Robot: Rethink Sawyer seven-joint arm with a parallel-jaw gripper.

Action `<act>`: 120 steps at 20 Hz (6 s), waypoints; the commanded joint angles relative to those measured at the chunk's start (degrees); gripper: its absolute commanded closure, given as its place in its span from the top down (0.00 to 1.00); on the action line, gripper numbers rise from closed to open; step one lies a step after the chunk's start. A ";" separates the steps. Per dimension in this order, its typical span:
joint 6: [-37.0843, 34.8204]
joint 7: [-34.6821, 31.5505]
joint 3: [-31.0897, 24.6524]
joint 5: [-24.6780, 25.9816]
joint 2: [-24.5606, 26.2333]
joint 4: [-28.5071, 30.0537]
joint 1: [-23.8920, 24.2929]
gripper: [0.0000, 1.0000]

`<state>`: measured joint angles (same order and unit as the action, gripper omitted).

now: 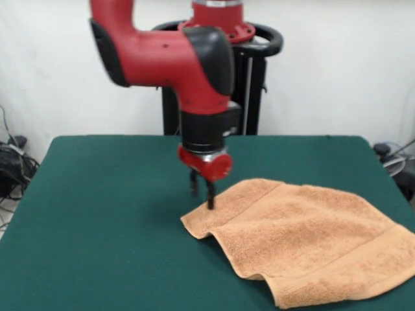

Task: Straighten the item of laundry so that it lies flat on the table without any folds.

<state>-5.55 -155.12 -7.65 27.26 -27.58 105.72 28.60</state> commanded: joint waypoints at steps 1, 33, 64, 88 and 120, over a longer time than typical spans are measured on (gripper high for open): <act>0.19 9.56 -8.07 8.26 2.80 0.81 3.53 1.00; -0.22 4.83 -13.44 11.09 5.42 -6.50 6.81 1.00; 6.77 5.45 -11.82 19.54 15.25 -18.05 5.21 0.00; -18.13 39.41 -31.90 27.35 18.56 -13.28 32.55 0.00; -45.05 82.17 -31.69 13.78 17.33 -22.29 40.47 0.00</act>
<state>-39.48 -91.75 -45.26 37.55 -9.70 97.14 65.72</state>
